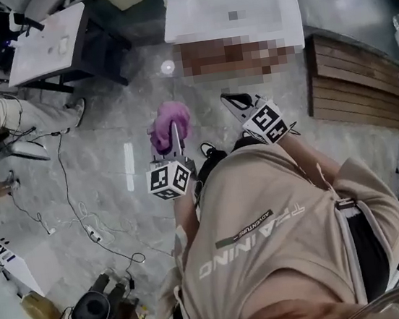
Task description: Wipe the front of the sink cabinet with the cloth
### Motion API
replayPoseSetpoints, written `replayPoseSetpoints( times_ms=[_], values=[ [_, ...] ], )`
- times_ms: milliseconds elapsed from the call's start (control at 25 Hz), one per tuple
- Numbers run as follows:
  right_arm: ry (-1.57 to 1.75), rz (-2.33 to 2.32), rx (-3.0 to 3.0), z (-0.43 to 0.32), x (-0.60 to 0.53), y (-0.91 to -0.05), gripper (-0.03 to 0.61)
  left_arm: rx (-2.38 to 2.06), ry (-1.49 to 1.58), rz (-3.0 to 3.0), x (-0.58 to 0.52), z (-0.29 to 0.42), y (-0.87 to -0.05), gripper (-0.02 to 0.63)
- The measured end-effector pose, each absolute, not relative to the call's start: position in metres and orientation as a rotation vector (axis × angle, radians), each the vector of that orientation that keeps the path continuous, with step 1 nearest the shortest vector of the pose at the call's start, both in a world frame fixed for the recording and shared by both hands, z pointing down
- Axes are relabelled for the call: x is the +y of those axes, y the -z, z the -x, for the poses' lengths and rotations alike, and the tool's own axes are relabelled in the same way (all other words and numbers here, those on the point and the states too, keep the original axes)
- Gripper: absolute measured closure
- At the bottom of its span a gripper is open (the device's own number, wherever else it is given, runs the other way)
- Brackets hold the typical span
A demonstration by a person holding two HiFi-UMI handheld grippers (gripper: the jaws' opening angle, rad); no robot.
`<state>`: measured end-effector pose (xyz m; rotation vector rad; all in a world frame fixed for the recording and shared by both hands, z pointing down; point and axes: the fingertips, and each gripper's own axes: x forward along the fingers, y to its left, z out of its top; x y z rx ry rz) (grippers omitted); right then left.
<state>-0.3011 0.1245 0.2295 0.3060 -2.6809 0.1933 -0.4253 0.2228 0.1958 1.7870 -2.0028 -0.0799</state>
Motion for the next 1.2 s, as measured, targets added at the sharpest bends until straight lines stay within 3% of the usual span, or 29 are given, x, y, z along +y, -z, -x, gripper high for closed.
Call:
replayPoseSetpoints(
  times_ms=[240, 560, 1200],
  values=[
    [-0.252, -0.6, -2.637, 0.298, 0.12, -0.222, 0.566, -1.816, 0.034, -1.935, 0.203, 0.459, -0.212, 0.565],
    [-0.295, -0.772, -2.561, 0.268, 0.118, -0.231, 0.566, -1.681, 0.039, -1.999, 0.169, 0.451, -0.231, 0.565],
    [-0.363, -0.761, -2.637, 0.27, 0.025, -0.246, 0.566, -1.682, -0.175, -2.008, 0.088, 0.436, -0.233, 0.565]
  ],
)
